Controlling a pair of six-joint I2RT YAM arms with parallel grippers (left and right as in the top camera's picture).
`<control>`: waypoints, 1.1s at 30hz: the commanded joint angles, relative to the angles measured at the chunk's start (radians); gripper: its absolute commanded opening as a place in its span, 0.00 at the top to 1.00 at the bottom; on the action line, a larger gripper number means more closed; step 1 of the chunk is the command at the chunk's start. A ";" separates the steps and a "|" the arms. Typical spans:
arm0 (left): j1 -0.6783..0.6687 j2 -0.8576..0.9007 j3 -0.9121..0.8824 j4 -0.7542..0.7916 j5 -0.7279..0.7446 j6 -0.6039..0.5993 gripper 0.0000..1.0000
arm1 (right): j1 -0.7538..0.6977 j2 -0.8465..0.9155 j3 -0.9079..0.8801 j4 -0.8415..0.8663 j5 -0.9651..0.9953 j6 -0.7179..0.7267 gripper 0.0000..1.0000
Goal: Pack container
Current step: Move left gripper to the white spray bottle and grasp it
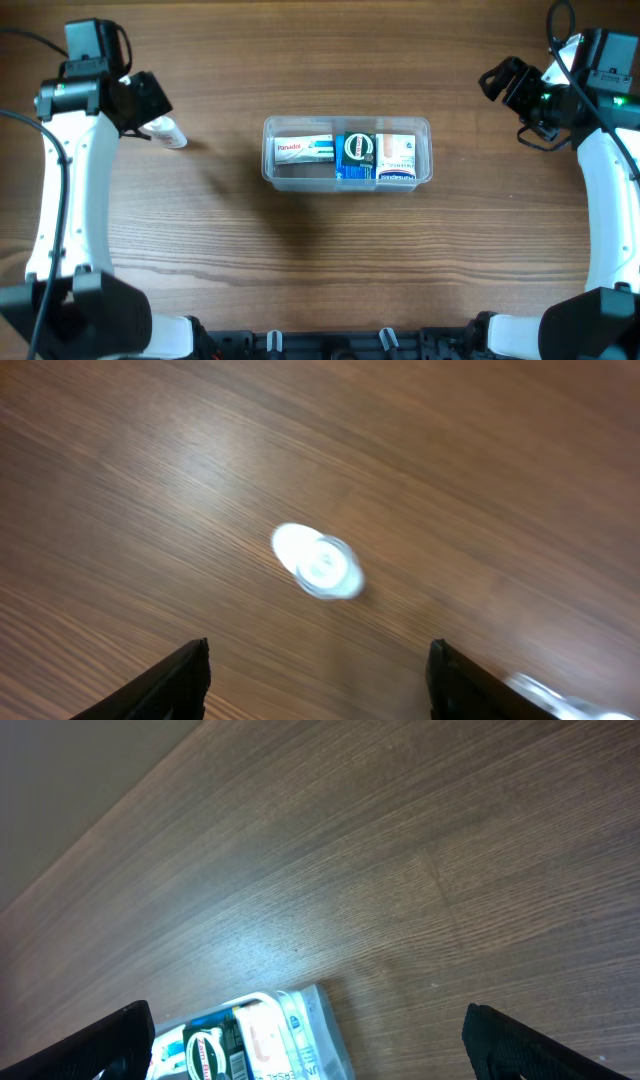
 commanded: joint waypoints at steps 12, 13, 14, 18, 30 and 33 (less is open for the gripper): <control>0.019 0.203 0.006 0.111 0.026 0.113 0.37 | 0.000 -0.024 0.002 0.004 -0.016 0.006 0.00; 0.019 0.203 0.006 0.113 0.028 0.113 0.39 | 0.000 -0.024 0.002 0.004 -0.016 0.006 0.00; 0.019 0.203 0.006 0.112 0.028 0.113 0.42 | 0.000 -0.024 0.002 0.004 -0.016 0.006 0.00; 0.019 0.203 0.005 0.108 0.028 0.112 0.54 | 0.000 -0.024 0.002 0.004 -0.016 0.006 0.00; 0.019 0.203 0.005 0.071 0.028 0.168 0.83 | 0.000 -0.024 0.001 0.006 -0.016 0.006 0.00; 0.019 0.203 0.005 0.051 0.028 0.203 0.85 | 0.000 -0.024 0.001 0.005 -0.016 0.006 0.00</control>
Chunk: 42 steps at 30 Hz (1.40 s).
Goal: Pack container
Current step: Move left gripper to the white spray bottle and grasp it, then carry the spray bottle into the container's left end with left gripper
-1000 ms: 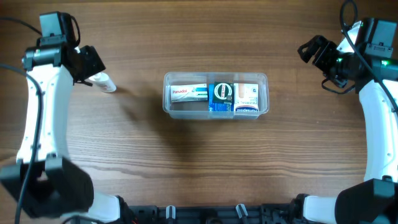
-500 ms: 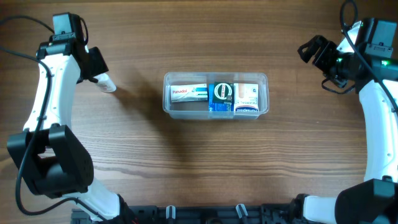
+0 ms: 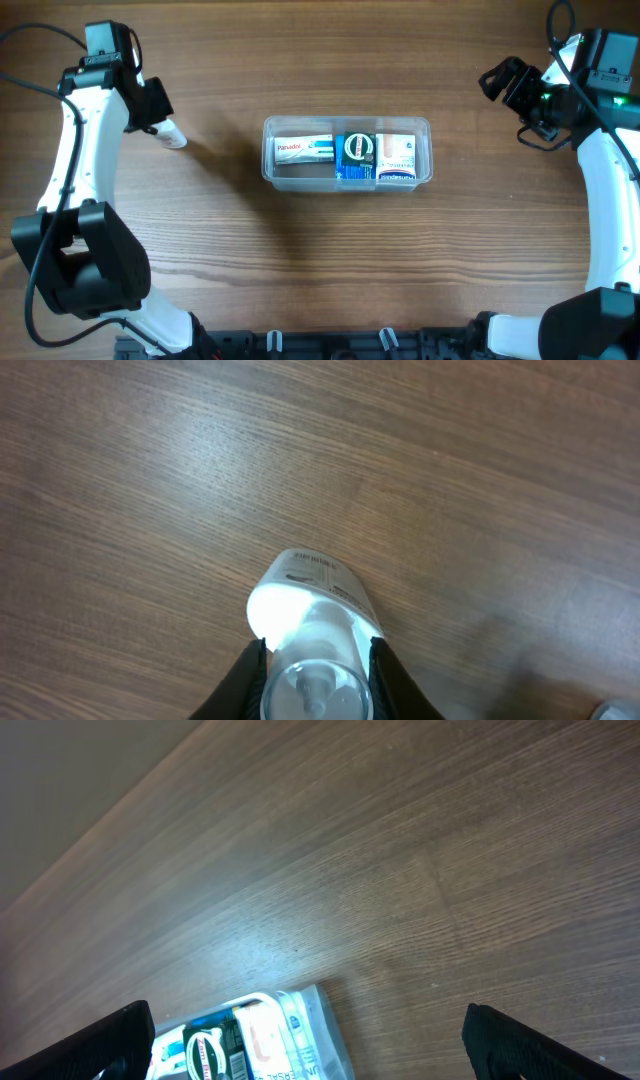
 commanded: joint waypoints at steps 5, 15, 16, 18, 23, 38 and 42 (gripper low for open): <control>0.003 0.010 0.002 -0.040 0.005 0.079 0.90 | 0.000 -0.024 0.001 0.005 -0.015 0.006 0.00; -0.059 -0.086 0.095 -0.145 0.005 0.074 0.92 | 0.000 -0.024 0.001 0.006 -0.015 0.006 0.00; -0.071 -0.098 0.108 -0.158 0.005 0.072 0.92 | 0.000 -0.024 0.001 0.006 -0.015 0.006 0.00; -0.107 -0.133 0.137 -0.193 0.005 0.061 0.92 | 0.000 -0.024 0.001 0.006 -0.015 0.006 0.00; -0.216 -0.231 0.186 -0.262 0.004 0.007 0.92 | 0.000 -0.024 0.001 0.006 -0.015 0.006 0.00; -0.644 -0.409 0.193 -0.260 -0.051 -0.206 0.96 | 0.000 -0.024 0.001 0.006 -0.015 0.006 0.00; -0.695 -0.342 0.192 -0.277 -0.065 -0.293 0.96 | 0.000 -0.024 0.001 0.006 -0.015 0.006 0.00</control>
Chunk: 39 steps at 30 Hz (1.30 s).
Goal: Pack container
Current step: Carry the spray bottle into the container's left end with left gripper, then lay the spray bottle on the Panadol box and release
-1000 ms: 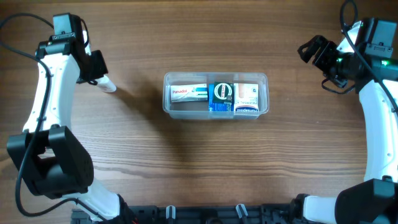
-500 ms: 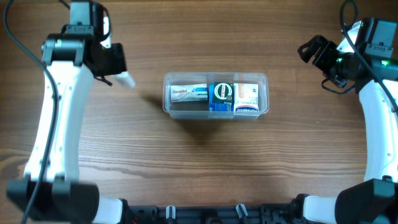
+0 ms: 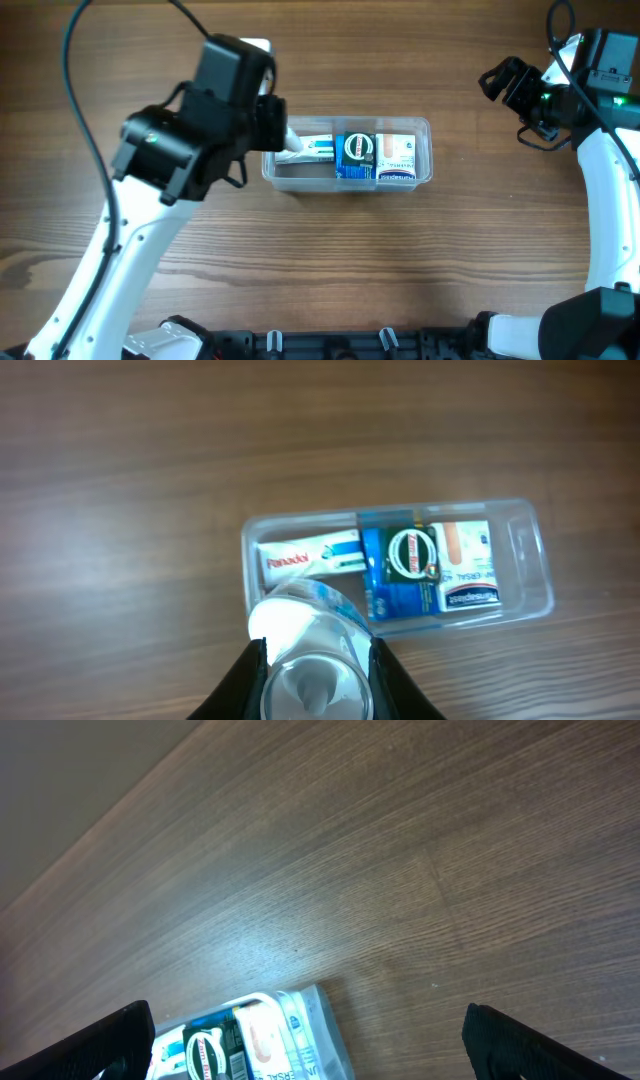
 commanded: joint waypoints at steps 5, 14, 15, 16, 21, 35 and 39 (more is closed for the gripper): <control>-0.071 0.171 0.017 -0.039 -0.049 -0.222 0.96 | 0.000 -0.024 0.001 0.005 -0.015 0.006 0.00; -0.111 0.381 0.017 -0.040 -0.077 -0.281 0.96 | 0.000 -0.024 0.001 0.005 -0.015 0.006 0.00; -0.113 0.399 0.017 -0.040 -0.077 -0.281 0.96 | 0.000 -0.024 0.001 0.005 -0.015 0.006 0.00; -0.114 0.414 0.017 -0.039 -0.076 -0.281 0.96 | 0.000 -0.024 0.001 0.005 -0.015 0.006 0.00; -0.115 0.465 0.017 -0.009 -0.066 -0.280 0.96 | 0.000 -0.024 0.001 0.006 -0.015 0.006 0.00; -0.115 0.466 0.017 0.028 -0.066 -0.280 0.55 | 0.000 -0.024 0.001 0.005 -0.015 0.006 0.00; -0.115 0.465 0.017 0.012 -0.066 -0.279 0.51 | 0.000 -0.024 0.001 0.005 -0.015 0.006 0.00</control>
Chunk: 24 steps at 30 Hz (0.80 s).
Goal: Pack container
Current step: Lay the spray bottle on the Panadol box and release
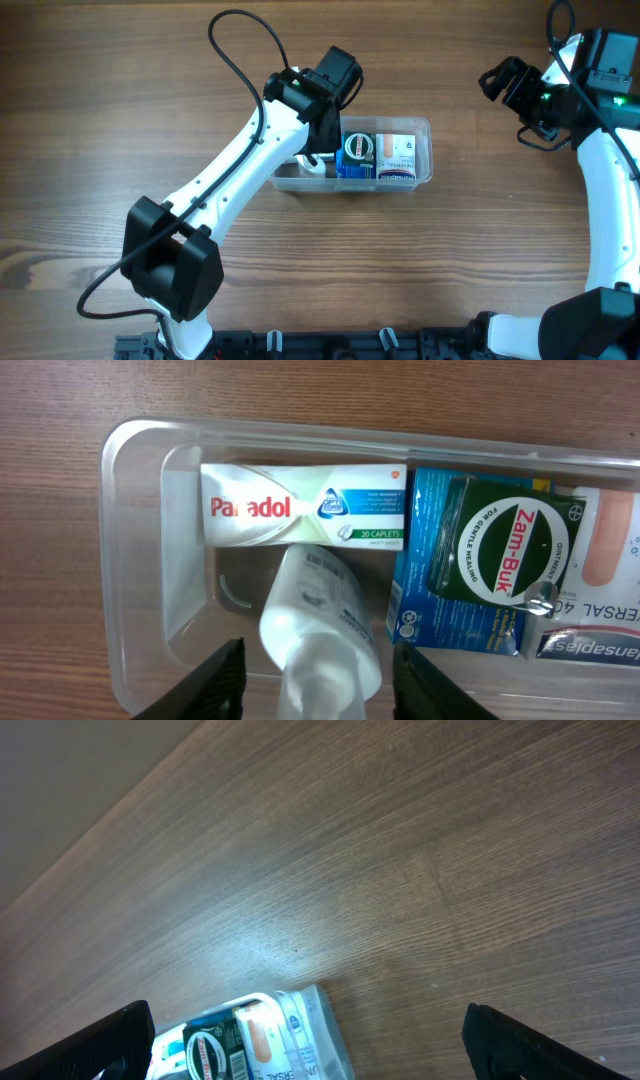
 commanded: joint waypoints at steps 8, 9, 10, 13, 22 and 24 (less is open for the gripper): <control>-0.005 -0.073 0.026 -0.058 -0.014 -0.001 0.45 | 0.000 -0.024 0.001 0.006 -0.015 0.006 0.00; -0.003 -0.104 0.032 -0.064 -0.023 0.016 0.44 | 0.000 -0.024 0.001 0.006 -0.015 0.006 0.00; 0.000 -0.130 0.037 -0.067 -0.034 0.029 0.41 | 0.000 -0.024 0.001 0.006 -0.015 0.006 0.00; 0.024 -0.240 0.047 -0.068 -0.088 0.049 0.33 | 0.000 -0.024 0.001 0.005 -0.015 0.006 0.00; 0.183 -0.640 0.047 -0.134 -0.172 0.178 0.32 | 0.000 -0.024 0.001 0.006 -0.015 0.006 0.00; 0.204 -0.724 0.047 -0.191 -0.202 0.171 0.22 | 0.000 -0.024 0.001 0.005 -0.015 0.006 0.00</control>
